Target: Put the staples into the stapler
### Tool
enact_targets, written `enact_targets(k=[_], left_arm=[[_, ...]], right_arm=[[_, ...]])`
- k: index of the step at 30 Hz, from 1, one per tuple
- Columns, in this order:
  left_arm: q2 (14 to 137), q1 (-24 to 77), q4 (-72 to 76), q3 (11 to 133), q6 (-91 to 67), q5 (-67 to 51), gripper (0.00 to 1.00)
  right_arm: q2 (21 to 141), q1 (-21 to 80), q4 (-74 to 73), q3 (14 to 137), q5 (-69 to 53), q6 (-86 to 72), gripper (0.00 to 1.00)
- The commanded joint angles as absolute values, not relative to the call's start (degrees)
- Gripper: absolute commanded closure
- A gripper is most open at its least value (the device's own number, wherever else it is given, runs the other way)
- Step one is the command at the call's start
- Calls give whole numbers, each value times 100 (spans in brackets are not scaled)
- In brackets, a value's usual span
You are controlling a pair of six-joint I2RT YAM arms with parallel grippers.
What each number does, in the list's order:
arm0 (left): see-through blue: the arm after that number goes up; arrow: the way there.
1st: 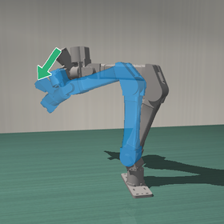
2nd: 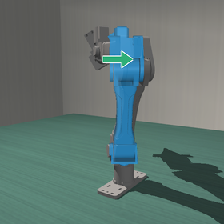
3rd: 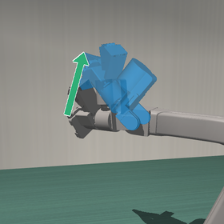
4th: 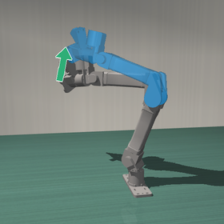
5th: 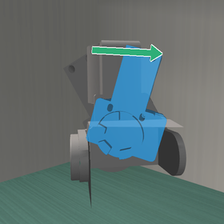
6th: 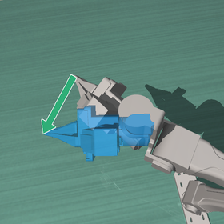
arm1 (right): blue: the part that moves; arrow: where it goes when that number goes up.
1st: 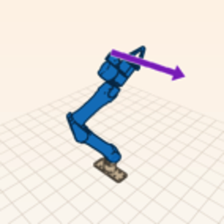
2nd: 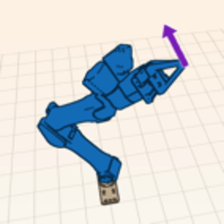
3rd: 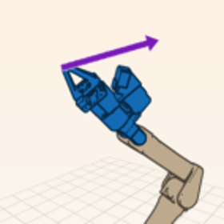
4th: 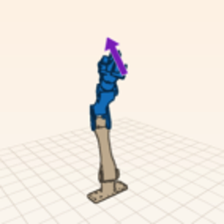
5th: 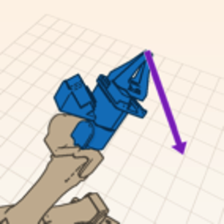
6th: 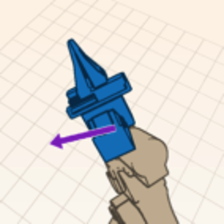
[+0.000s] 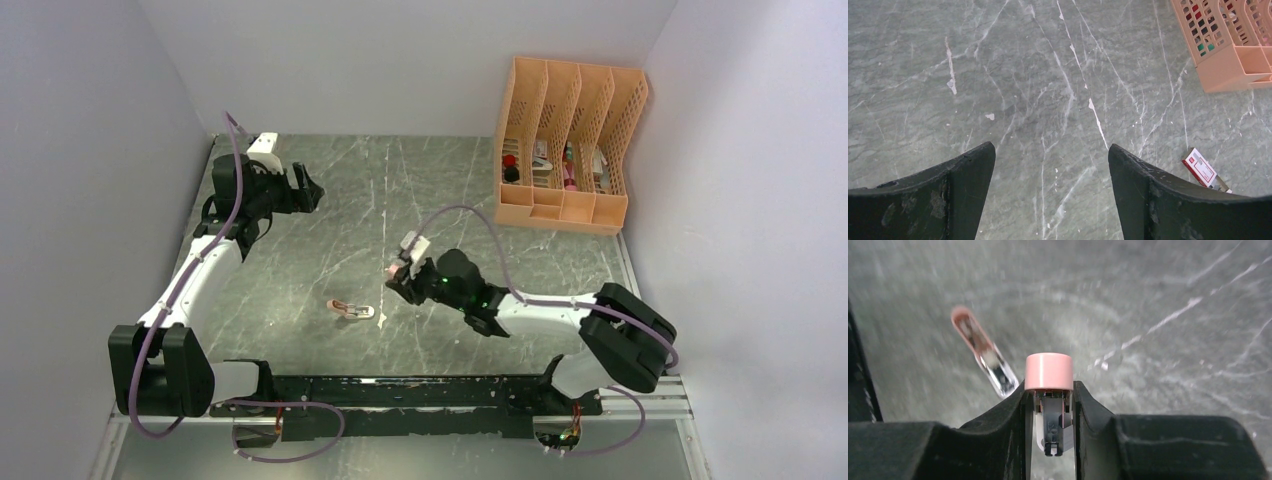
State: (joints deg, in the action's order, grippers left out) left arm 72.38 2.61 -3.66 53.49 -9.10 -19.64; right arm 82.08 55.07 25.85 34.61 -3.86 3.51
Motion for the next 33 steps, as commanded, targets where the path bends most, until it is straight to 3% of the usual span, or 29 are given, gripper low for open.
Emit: enact_targets(k=[1,5,7,16,19,22,25,28,31,33], left_arm=[[7266,220,-156,5292,-993,-2049,12],[7333,220,-152,5304,-1015,-2109,13],[7346,220,-160,5304,-1005,-2101,13],[7434,220,-183,5322,-987,-2093,13],[7424,220,-215,5319,-976,-2078,13],[7456,220,-143,5311,-995,-2069,13],[7521,220,-252,5373,-984,-2158,14],[7551,220,-179,5370,-1005,-2193,14],[7549,220,-273,5384,-974,-2157,14],[7515,219,-168,5335,-987,-2158,14]], right_arm=[[8006,5339,6709,2671,-340,-733,98],[8664,5320,9773,2025,-625,-1388,95],[8805,5335,10425,1932,-777,-1661,95],[8239,5445,10282,1885,-689,-1137,95],[7927,5441,8916,1867,-622,-651,96],[8200,5441,10279,1416,-265,-806,97],[7791,5442,8419,1756,-553,-408,97],[7840,5493,9638,1555,-451,-535,98],[7467,5496,7848,1903,-567,-217,99],[7656,5515,9175,1480,-295,-403,99]])
